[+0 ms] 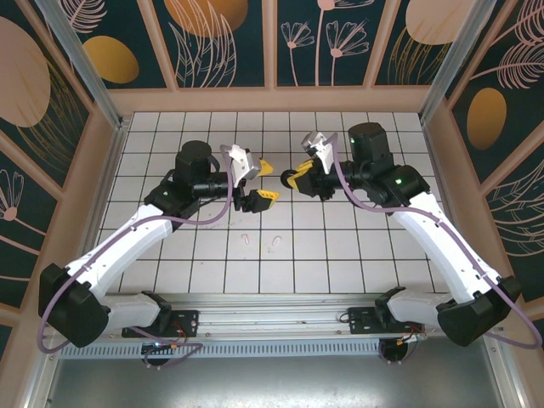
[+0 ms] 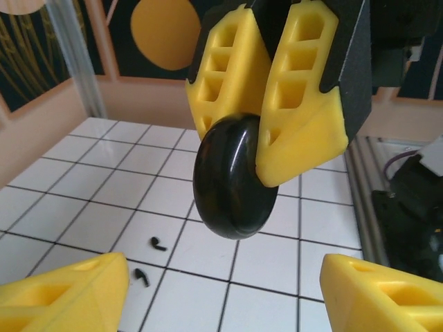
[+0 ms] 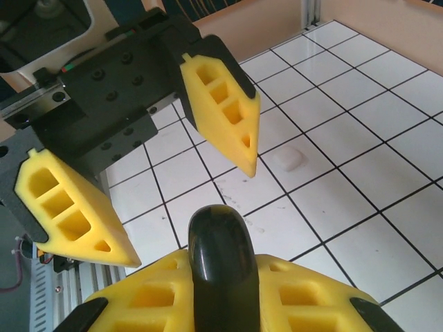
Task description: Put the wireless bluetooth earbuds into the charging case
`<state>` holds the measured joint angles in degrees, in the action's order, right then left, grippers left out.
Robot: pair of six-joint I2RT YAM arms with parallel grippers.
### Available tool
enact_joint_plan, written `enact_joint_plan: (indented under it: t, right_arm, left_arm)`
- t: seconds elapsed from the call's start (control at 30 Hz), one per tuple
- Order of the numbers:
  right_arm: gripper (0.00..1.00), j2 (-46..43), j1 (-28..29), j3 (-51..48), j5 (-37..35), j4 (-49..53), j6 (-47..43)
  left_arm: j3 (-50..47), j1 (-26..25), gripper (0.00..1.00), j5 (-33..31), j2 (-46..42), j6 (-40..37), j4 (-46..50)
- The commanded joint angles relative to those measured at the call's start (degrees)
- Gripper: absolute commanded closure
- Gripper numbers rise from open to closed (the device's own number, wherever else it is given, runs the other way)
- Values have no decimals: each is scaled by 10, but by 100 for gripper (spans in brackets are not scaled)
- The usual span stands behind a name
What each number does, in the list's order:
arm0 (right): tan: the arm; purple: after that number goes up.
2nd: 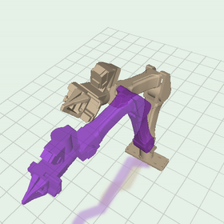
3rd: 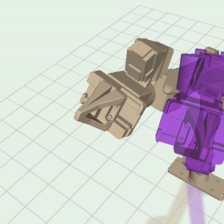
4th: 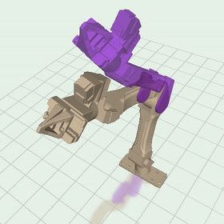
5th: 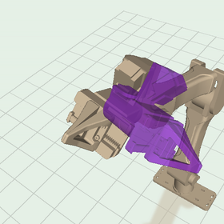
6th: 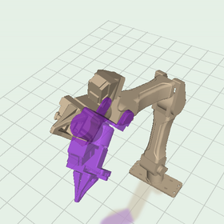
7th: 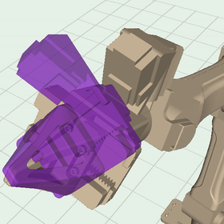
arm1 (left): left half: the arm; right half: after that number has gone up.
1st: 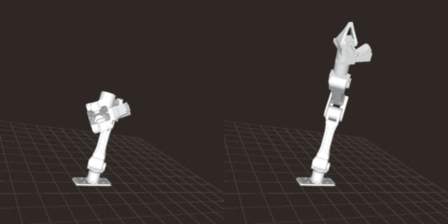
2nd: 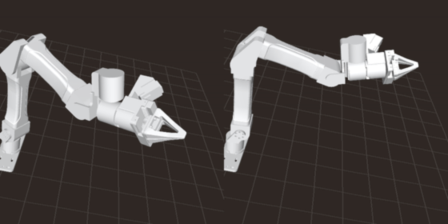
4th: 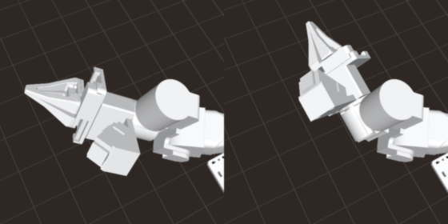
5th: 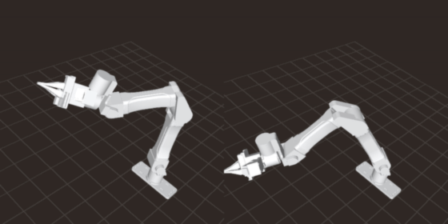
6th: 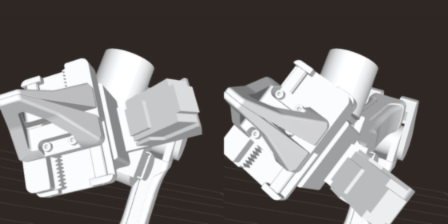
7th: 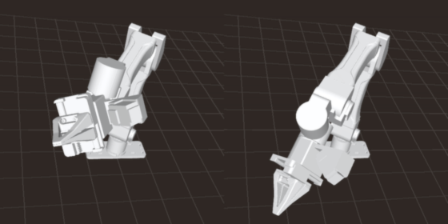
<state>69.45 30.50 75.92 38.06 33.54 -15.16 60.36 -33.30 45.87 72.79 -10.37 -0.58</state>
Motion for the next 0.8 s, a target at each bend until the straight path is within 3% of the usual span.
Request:
enact_joint_plan:
  t: [0.0, 0.2, 0.3, 0.47, 0.6, 0.7, 0.77]
  right_arm:
    - [89, -18, 5, -3, 21, 3, -14]
    - [90, -17, 25, -15, 19, -11, -6]
    - [90, -18, 26, -17, 21, -16, -1]
    - [91, -23, 26, -21, 17, -18, -3]
    - [90, -21, 25, -29, 24, -34, 5]
    - [85, -19, 26, -29, 34, -46, 17]
    - [74, -22, 24, -30, 30, -58, 28]
  left_arm:
    - [15, 2, 31, 84, 17, 37, -44]
    - [12, 2, 45, 146, 66, 178, -167]
    - [25, 2, 57, 145, 80, 168, -141]
    - [20, 2, 63, 134, 74, 136, -102]
    - [10, 2, 76, 126, 63, 127, -98]
    - [6, 2, 89, 119, 58, 128, -95]
    - [3, 2, 93, 118, 53, 127, -94]
